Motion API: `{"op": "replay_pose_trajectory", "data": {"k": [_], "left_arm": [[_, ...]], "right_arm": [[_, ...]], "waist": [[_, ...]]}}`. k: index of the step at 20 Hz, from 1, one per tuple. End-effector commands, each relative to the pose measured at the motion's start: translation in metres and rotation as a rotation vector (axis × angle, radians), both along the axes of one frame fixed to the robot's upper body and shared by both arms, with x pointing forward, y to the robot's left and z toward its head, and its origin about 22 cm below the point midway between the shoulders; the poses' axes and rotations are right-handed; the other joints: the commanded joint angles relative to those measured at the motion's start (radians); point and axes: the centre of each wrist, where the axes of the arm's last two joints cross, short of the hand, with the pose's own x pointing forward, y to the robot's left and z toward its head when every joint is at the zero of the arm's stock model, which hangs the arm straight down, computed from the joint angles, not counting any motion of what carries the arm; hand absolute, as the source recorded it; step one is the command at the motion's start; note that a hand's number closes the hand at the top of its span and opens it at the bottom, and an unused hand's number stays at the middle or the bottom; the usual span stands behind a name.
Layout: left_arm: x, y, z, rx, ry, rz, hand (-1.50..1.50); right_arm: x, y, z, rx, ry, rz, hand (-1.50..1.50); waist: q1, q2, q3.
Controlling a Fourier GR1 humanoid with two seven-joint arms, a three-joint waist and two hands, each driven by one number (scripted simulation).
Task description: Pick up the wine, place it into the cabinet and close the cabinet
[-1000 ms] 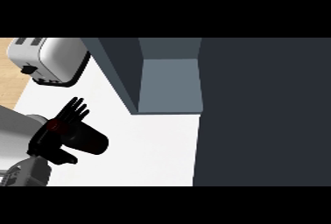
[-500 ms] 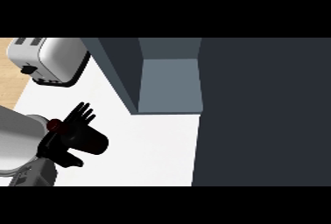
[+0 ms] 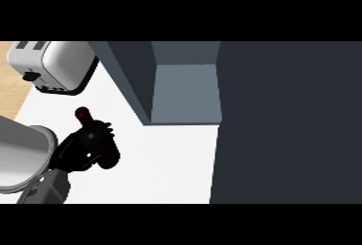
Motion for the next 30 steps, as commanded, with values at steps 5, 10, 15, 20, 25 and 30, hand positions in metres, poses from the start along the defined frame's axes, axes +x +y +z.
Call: {"op": "replay_pose_trajectory", "data": {"k": [5,10,15,20,25,30], "left_arm": [[0.017,-0.014,0.01,-0.001,-0.067,-0.098,1.5],[-0.027,0.002,0.001,0.123,-0.197,0.189,1.5],[-0.04,-0.01,0.006,0.241,-0.311,0.417,1.5],[-0.055,-0.03,0.007,0.269,-0.433,0.462,1.5],[-0.036,-0.037,0.04,0.28,-0.531,0.497,1.5],[-0.052,-0.068,0.07,0.144,-0.519,0.434,1.5]], "right_arm": [[-0.027,0.004,0.016,0.062,-0.041,0.05,-1.5],[-0.019,-0.001,0.007,0.047,-0.033,0.032,-1.5],[-0.018,0.0,0.002,0.056,-0.018,0.024,-1.5],[-0.01,-0.011,-0.001,0.049,-0.039,0.034,-1.5],[-0.02,-0.01,0.006,0.052,-0.03,0.052,-1.5],[-0.013,-0.001,0.0,0.061,-0.011,0.046,-1.5]], "waist": [[0.005,-0.001,0.0],[0.022,-0.008,0.001],[0.02,-0.008,0.002],[0.014,-0.003,0.002],[0.009,-0.003,0.002],[0.015,-0.003,0.001]]}}
